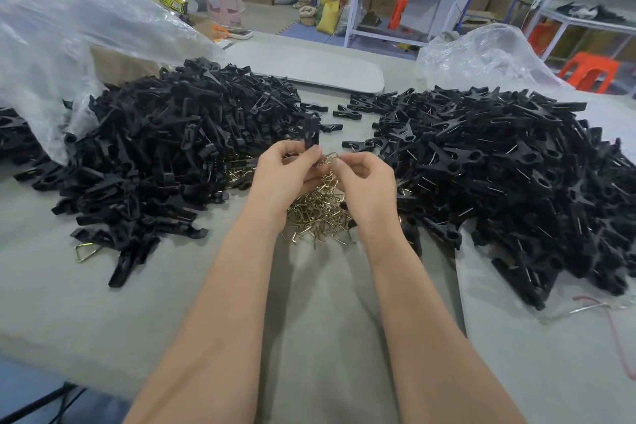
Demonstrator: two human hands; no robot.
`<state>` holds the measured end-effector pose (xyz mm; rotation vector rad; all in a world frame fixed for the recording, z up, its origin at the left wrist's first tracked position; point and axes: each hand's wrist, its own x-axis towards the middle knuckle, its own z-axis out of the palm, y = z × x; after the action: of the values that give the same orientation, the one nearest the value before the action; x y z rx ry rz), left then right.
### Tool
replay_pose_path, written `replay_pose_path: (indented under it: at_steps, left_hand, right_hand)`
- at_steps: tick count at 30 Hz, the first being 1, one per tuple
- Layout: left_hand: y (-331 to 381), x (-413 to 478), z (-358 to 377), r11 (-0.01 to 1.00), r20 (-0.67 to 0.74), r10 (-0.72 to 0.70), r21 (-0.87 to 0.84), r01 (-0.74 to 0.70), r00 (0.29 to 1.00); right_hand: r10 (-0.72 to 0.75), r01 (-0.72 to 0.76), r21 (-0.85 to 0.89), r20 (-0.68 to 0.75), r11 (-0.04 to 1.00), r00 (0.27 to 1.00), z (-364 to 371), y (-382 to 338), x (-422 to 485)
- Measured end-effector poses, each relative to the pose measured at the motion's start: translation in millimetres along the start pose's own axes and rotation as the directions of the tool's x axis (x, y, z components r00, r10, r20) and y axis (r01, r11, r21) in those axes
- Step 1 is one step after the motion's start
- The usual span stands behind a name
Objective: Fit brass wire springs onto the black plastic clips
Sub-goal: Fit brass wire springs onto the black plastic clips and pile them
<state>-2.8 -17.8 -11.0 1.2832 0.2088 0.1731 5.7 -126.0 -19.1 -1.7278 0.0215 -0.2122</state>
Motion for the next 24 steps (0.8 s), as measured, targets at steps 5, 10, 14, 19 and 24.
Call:
replay_pose_path:
  at_steps: [5,10,14,19,24]
  left_hand:
    - [-0.4,0.1,0.5,1.0,-0.002,0.011,0.022,-0.011,1.0]
    - [-1.8,1.6,-0.1,0.998,0.003,0.05,0.034,-0.05,0.999]
    - [-7.0,2.7,-0.9,0.874,0.007,0.242,0.432,-0.221,0.97]
    - [-13.5,1.9,1.4,0.623,0.119,0.384,0.699,-0.352,0.916]
    - [-16.8,2.1,2.0,0.465,0.211,0.479,0.762,-0.45,0.852]
  right_hand:
    - [-0.097,0.103,-0.115,0.062,0.988,0.993,-0.9,0.8,-1.0]
    - [-0.188,0.198,-0.199,0.068,0.96,0.98,-3.8,0.2,-3.0]
    - [-0.075,0.076,0.01,-0.076,0.997,0.994,-18.2,-3.1,3.5]
    - [0.006,0.013,0.147,-0.131,0.989,0.991,-35.9,-9.4,10.5]
    - [0.044,-0.039,0.134,-0.037,0.99,0.998,-40.4,-12.3,9.0]
